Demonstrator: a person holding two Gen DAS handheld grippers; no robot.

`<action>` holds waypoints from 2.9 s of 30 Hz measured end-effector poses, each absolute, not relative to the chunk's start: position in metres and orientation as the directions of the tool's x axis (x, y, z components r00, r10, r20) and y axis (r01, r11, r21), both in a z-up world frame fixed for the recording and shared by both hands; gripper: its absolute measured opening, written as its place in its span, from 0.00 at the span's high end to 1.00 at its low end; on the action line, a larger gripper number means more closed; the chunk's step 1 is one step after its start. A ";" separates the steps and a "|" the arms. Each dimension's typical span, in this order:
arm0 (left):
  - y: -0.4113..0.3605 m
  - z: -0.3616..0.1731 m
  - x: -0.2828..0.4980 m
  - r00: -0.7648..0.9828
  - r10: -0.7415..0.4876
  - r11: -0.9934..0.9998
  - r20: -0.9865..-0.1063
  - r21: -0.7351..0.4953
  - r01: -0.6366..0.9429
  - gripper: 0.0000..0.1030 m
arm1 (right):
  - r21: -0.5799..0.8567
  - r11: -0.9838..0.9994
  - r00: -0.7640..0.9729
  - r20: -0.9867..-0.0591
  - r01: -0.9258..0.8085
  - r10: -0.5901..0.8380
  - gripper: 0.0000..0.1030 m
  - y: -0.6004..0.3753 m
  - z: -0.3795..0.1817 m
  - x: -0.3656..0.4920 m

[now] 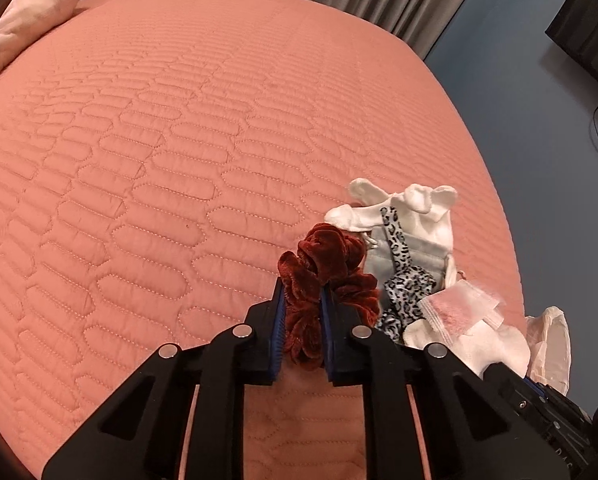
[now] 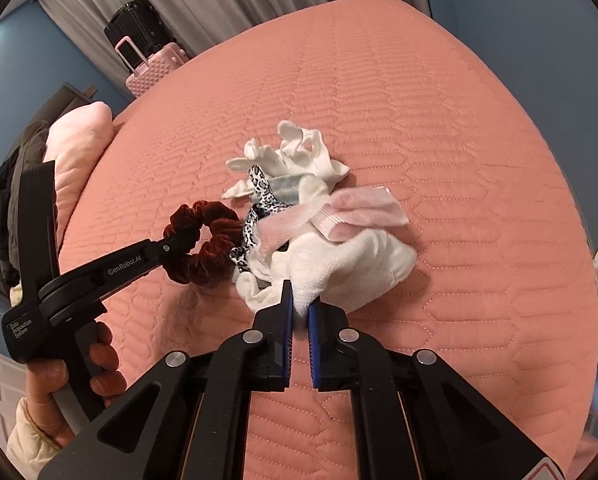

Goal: Collect trash
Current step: 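Grasp the white sock with the right tool while the left tool holds the scrunchie, then carry both items to the bin and open both tools to drop them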

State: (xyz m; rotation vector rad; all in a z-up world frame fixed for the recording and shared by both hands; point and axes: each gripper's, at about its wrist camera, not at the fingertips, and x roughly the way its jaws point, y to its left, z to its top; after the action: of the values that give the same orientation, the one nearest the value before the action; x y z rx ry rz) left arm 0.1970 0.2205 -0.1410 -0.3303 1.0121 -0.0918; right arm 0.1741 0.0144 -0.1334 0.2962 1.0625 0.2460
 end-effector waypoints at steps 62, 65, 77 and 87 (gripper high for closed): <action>-0.120 0.041 0.057 0.532 -0.565 0.778 -0.631 -0.192 0.599 0.84 | 0.363 0.892 0.842 -0.539 0.269 -0.035 0.94 -0.294 0.066 -0.027; -0.132 0.036 0.059 0.519 -0.561 0.774 -0.646 -0.185 0.606 0.83 | 0.359 0.889 0.837 -0.545 0.286 -0.049 0.94 -0.304 0.064 -0.032; -0.149 0.025 0.070 0.501 -0.543 0.784 -0.674 -0.194 0.589 0.62 | 0.338 0.882 0.816 -0.572 0.329 -0.085 0.94 -0.321 0.054 -0.023; -0.137 0.033 0.073 0.560 -0.517 0.815 -0.648 -0.172 0.554 0.42 | 0.331 0.889 0.808 -0.585 0.315 -0.069 0.84 -0.305 0.049 -0.005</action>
State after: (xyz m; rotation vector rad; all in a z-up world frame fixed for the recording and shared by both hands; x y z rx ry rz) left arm 0.0730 -0.1373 0.0325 0.0537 0.7457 -0.6312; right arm -0.0046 -0.3049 0.0491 0.4325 0.5982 -0.2126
